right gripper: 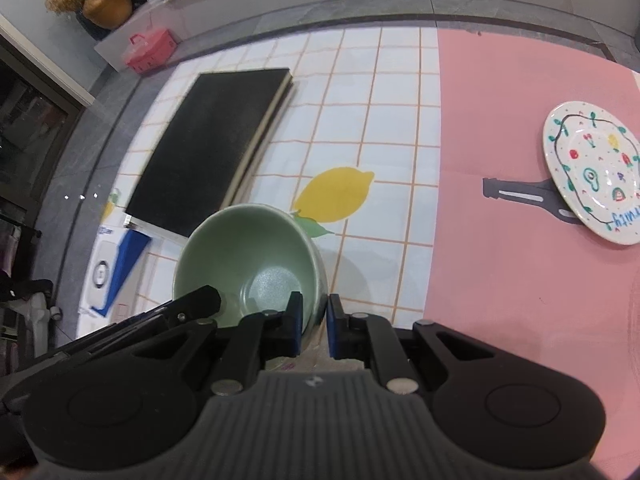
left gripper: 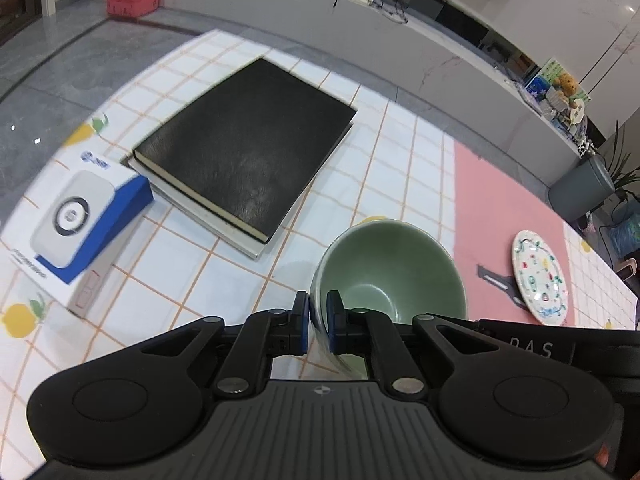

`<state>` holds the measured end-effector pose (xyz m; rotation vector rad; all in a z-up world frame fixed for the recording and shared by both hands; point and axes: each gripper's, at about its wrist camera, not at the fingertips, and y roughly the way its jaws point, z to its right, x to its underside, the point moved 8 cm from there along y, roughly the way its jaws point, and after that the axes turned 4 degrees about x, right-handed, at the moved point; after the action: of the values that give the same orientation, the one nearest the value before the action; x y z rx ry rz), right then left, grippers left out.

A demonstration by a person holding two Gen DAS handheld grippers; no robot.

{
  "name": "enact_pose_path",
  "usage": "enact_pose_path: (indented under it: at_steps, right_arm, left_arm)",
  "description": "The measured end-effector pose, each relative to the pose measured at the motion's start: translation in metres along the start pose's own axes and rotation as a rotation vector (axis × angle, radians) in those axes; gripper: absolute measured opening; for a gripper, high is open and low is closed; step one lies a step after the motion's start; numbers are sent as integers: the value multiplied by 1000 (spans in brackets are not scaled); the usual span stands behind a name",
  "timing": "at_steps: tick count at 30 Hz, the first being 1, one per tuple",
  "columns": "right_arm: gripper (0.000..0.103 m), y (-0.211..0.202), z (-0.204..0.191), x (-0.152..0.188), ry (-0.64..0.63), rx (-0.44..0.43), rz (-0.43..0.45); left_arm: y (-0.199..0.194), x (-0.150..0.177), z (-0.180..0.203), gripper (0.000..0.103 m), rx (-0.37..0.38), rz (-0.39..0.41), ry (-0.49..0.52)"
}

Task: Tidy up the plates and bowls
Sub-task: 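Carry the green bowl with both grippers and lower it into the steel bowls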

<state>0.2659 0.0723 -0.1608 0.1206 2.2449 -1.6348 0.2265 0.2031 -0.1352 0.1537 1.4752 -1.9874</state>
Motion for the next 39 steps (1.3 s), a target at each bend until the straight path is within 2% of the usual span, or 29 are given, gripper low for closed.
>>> enact_pose_path:
  at_steps: [5, 9, 15, 21, 29, 33, 39]
  right_arm:
    - [10, -41, 4, 16, 12, -20, 51]
    - [10, -79, 16, 37, 39, -34, 82]
    - [10, -130, 41, 78, 70, -42, 114]
    - [10, -161, 70, 118, 91, -33, 137]
    - [10, -158, 102, 162, 143, -27, 83]
    - [10, -142, 111, 174, 167, -25, 42]
    - [9, -126, 116, 180, 181, -21, 6]
  left_arm:
    - [-37, 7, 22, 9, 3, 53, 25]
    - [-66, 20, 44, 9, 35, 82, 44]
    - [-102, 55, 76, 9, 75, 99, 79]
    - [-118, 94, 99, 9, 115, 84, 99]
    - [-107, 136, 111, 10, 128, 6, 123]
    - [-92, 152, 104, 10, 110, -49, 123]
    - [-82, 167, 104, 10, 67, -89, 163]
